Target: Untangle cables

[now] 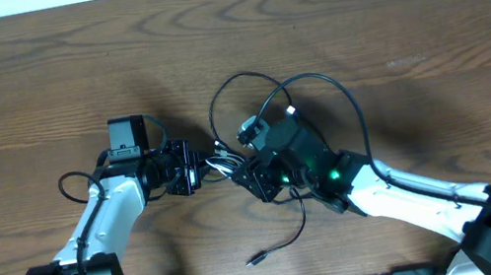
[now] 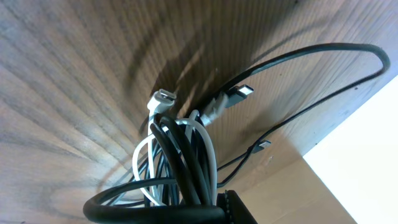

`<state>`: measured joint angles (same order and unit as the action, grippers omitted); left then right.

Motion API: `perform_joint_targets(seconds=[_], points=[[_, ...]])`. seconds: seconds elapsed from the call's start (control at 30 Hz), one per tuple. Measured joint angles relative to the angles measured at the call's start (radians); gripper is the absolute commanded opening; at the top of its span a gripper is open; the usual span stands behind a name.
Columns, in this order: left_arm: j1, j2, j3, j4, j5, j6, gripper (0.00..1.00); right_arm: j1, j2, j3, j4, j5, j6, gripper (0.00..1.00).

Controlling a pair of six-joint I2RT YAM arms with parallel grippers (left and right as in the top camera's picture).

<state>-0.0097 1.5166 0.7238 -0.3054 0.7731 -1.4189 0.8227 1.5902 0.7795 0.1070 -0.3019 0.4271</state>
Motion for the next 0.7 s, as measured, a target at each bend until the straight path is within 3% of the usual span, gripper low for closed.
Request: perform_joint_targets(seconds=[0.1,0.13,0.4,0.7], points=[[0.0,0.0,0.0,-0.001,0.004,-0.029,0.08,0.0,0.036,0.0,-0.01,0.013,-0.006,0.03],[0.0,0.0,0.0,-0.002,0.006,-0.043,0.08,0.001,0.049,0.002,-0.012,0.009,-0.005,0.01],[0.025,0.001,-0.002,-0.001,0.03,-0.093,0.08,0.017,0.124,0.044,-0.037,-0.013,0.104,0.01],[0.134,0.019,-0.033,0.067,0.232,-0.111,0.08,0.016,0.149,0.098,-0.129,0.049,0.323,0.01]])
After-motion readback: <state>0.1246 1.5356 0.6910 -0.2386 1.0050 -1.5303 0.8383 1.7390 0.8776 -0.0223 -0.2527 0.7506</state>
